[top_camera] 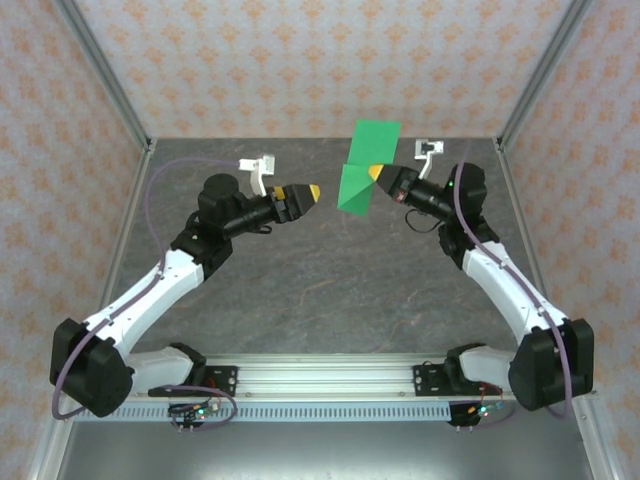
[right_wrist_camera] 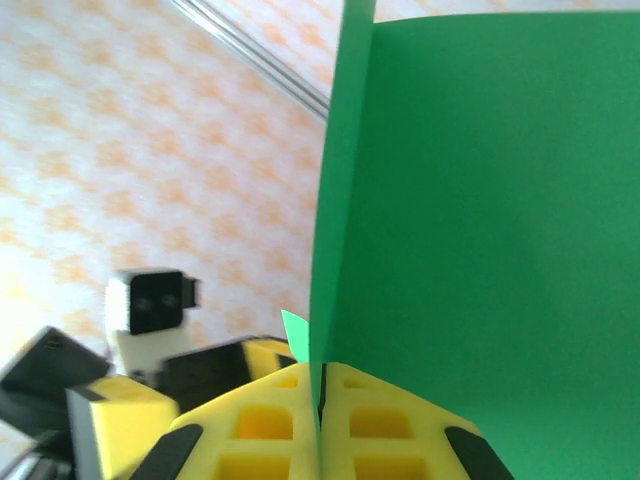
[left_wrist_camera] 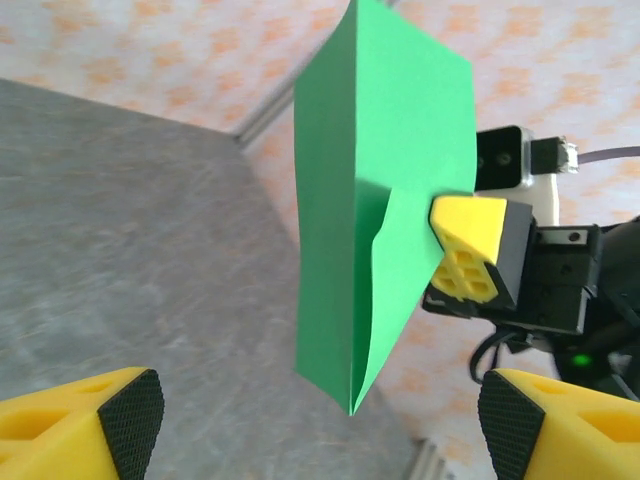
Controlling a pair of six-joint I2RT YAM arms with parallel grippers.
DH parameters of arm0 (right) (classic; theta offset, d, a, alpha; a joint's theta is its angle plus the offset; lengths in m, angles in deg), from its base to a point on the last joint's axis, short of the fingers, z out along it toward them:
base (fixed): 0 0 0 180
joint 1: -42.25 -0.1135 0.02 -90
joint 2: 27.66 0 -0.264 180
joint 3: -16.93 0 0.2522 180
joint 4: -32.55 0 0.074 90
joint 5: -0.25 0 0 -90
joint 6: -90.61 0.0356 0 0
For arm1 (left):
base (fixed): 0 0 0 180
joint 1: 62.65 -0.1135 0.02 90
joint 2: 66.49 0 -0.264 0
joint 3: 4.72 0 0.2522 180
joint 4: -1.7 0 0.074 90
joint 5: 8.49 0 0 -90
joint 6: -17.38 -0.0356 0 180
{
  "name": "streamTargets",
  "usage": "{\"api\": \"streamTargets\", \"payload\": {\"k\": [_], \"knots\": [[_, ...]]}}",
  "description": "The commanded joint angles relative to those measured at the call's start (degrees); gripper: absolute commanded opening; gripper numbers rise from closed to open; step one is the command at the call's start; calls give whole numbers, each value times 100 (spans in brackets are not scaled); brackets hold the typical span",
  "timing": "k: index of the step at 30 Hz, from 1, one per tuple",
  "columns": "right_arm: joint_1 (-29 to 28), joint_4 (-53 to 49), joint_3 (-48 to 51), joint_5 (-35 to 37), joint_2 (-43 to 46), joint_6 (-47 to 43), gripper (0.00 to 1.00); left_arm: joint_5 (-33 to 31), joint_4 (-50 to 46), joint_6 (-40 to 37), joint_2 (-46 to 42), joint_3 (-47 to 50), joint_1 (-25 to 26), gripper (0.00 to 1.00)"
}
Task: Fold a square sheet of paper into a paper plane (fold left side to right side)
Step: Turn over the paper at the center of the table.
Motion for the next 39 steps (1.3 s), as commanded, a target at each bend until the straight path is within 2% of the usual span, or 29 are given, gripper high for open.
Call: {"api": "streamTargets", "payload": {"k": [1,4,14,18,26,35,39], "knots": [[-80,825,-260,-232,113,594,2,745,1157,673,83,-278,-5,85],[-229,907,-407,-195,107,709,3,859,1430,864,129,-363,13,83],[-742,939,-805,-180,105,769,4,984,1363,714,345,-741,461,77],[-810,1043,-838,-192,105,892,4,980,1518,790,449,-799,540,69],[-819,1053,-809,-221,114,958,4,940,1665,865,401,-755,561,43],[-818,638,-834,-475,113,851,5,914,1410,641,282,-733,561,39],[-812,475,-844,-493,113,764,5,904,1263,523,221,-732,559,29]]}}
